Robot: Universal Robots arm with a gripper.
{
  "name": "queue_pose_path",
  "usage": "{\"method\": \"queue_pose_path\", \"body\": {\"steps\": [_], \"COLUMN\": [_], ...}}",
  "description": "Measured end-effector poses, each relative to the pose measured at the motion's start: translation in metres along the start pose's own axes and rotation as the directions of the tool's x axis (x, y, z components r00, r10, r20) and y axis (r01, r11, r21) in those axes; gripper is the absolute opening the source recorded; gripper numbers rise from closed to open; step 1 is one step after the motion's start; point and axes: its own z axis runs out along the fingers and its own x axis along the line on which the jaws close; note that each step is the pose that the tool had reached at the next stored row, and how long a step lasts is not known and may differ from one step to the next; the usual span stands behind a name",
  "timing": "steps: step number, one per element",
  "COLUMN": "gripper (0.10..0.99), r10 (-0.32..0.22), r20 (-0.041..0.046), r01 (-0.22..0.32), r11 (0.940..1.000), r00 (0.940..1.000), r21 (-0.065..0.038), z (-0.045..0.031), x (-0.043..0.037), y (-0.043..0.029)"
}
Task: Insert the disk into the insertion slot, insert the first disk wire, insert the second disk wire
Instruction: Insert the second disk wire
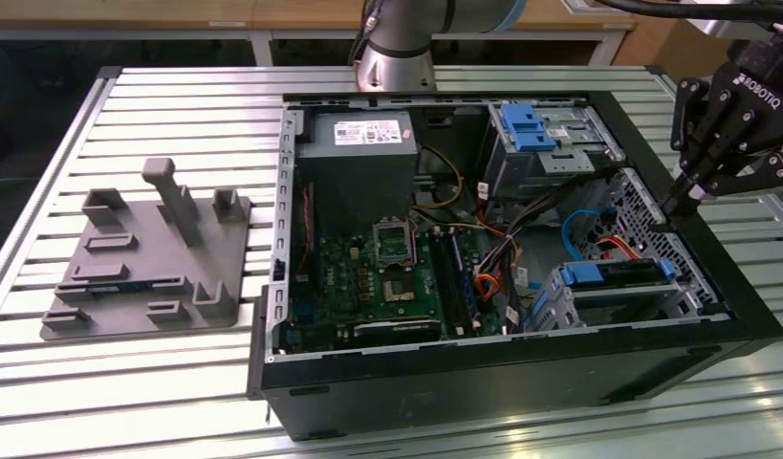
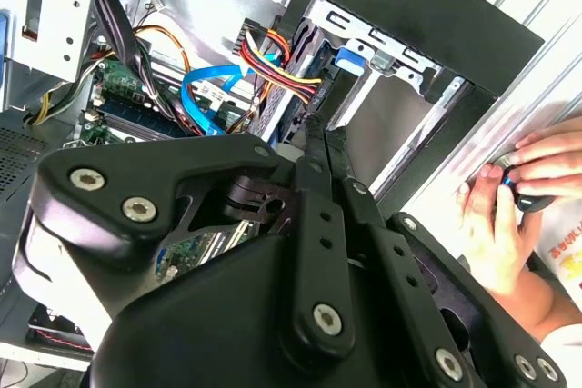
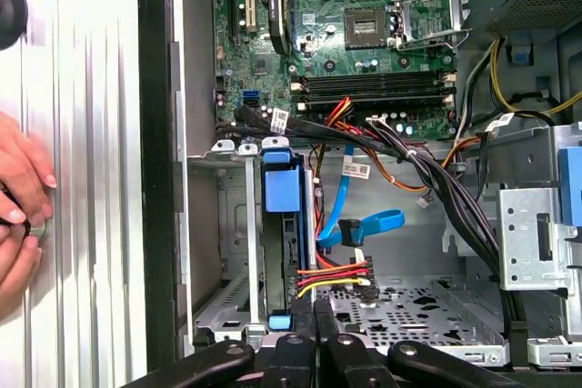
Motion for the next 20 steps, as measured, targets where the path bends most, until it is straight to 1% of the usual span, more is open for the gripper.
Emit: {"method": "queue_pose_path", "body": {"steps": [5, 7, 9, 10, 12, 13, 15, 16, 17, 18, 20], "gripper": [0.149, 0.161, 0.278, 0.278, 0.396, 0.396, 0.514, 0.514, 0.576, 0.576, 0.576], "r10": [0.0, 0.0, 0.0, 0.0, 0.0, 0.001, 0.001, 0.001, 0.001, 0.002, 0.003], "r20": [-0.0008, -0.0011, -0.0041, -0.006, -0.0095, -0.0112, -0.015, -0.0183, -0.024, -0.0357, -0.0676], "r01": [0.0, 0.0, 0.0, 0.0, 0.0, -0.001, -0.001, -0.001, -0.001, -0.002, -0.003], "r11": [1.0, 1.0, 1.0, 1.0, 1.0, 1.0, 1.0, 1.0, 1.0, 1.0, 1.0], "r00": [1.0, 1.0, 1.0, 1.0, 1.0, 0.9999, 0.9999, 0.9998, 0.9997, 0.9994, 0.9977], "r21": [0.0, 0.001, 0.001, 0.001, 0.001, 0.001, 0.001, 0.002, 0.002, 0.003, 0.005], "z": [-0.0003, -0.0003, -0.0009, -0.0013, -0.0018, -0.0022, -0.0028, -0.0031, -0.003, -0.0027, -0.0023], "x": [-0.0004, -0.0033, -0.0117, -0.0162, -0.0251, -0.0296, -0.039, -0.0432, -0.0467, -0.0488, -0.05], "y": [0.0003, 0.0007, 0.0013, 0.0015, 0.0021, 0.0023, 0.003, 0.0035, 0.004, 0.0048, 0.007]}}
